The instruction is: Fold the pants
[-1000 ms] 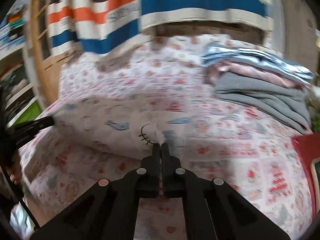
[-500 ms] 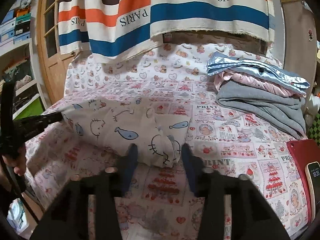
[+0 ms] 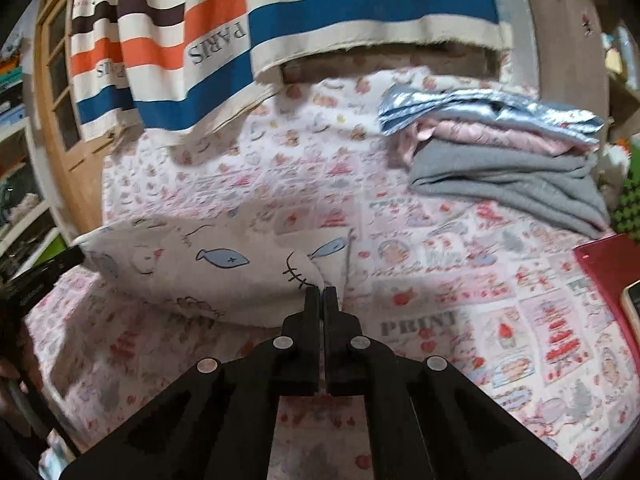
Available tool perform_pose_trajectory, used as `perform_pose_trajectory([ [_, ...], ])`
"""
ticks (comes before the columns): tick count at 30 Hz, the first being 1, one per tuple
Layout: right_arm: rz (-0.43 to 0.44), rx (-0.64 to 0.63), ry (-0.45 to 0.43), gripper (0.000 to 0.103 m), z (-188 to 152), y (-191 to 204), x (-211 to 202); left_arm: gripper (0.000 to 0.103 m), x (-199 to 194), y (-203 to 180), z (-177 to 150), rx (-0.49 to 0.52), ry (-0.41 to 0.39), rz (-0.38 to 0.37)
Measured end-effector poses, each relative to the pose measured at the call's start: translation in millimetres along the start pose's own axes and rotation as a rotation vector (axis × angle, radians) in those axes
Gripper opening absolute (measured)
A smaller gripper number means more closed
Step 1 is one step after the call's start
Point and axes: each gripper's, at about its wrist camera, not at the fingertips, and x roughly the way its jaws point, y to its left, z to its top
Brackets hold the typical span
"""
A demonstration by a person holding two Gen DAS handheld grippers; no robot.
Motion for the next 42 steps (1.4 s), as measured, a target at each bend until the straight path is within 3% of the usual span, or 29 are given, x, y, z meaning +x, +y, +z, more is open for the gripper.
perform_pose_trajectory([
  [7, -0.009, 0.046, 0.07, 0.0, -10.9, -5.0, 14.4, 0.004, 12.7, 14.4, -19.0, -0.02, 0.089, 0.032],
  [11, -0.025, 0.032, 0.063, 0.0, -11.9, -3.9, 12.1, 0.005, 13.4, 13.4, -21.3, -0.011, 0.085, 0.043],
  [16, 0.001, 0.012, 0.069, 0.0, -14.4, -4.3, 12.0, 0.005, 20.4, 10.2, -21.5, 0.028, 0.147, 0.008],
  [18, -0.034, 0.01, 0.035, 0.0, -11.6, -6.6, 1.9, 0.01, 19.9, 10.8, -22.4, 0.049, 0.182, -0.019],
  [19, -0.048, 0.015, 0.016, 0.001, -9.8, -8.5, -3.4, 0.011, 16.1, 9.7, -22.1, 0.066, 0.173, -0.014],
  [23, -0.019, 0.08, -0.046, 0.001, 5.2, -19.9, -22.1, 0.036, -7.5, 5.3, -11.4, 0.109, 0.096, 0.017],
  [27, 0.039, 0.067, -0.068, 0.001, 22.6, -7.0, -22.0, 0.036, -21.7, 5.2, 8.1, 0.066, 0.065, -0.061],
  [30, 0.197, 0.085, 0.005, 0.001, 36.3, 9.0, -3.1, 0.036, -14.6, -7.3, 22.2, 0.067, 0.085, -0.121],
  [33, 0.305, 0.11, 0.079, 0.001, 41.8, 25.2, 19.7, 0.036, 12.9, -20.3, 26.0, 0.062, 0.192, -0.188],
  [37, 0.241, 0.078, 0.196, 0.001, 36.0, 46.6, 52.8, 0.034, 52.4, -32.4, 14.1, 0.064, 0.307, -0.184],
  [42, 0.226, 0.067, 0.253, 0.001, 20.8, 48.8, 70.8, 0.034, 58.0, -35.8, 6.0, 0.077, 0.315, -0.178],
])
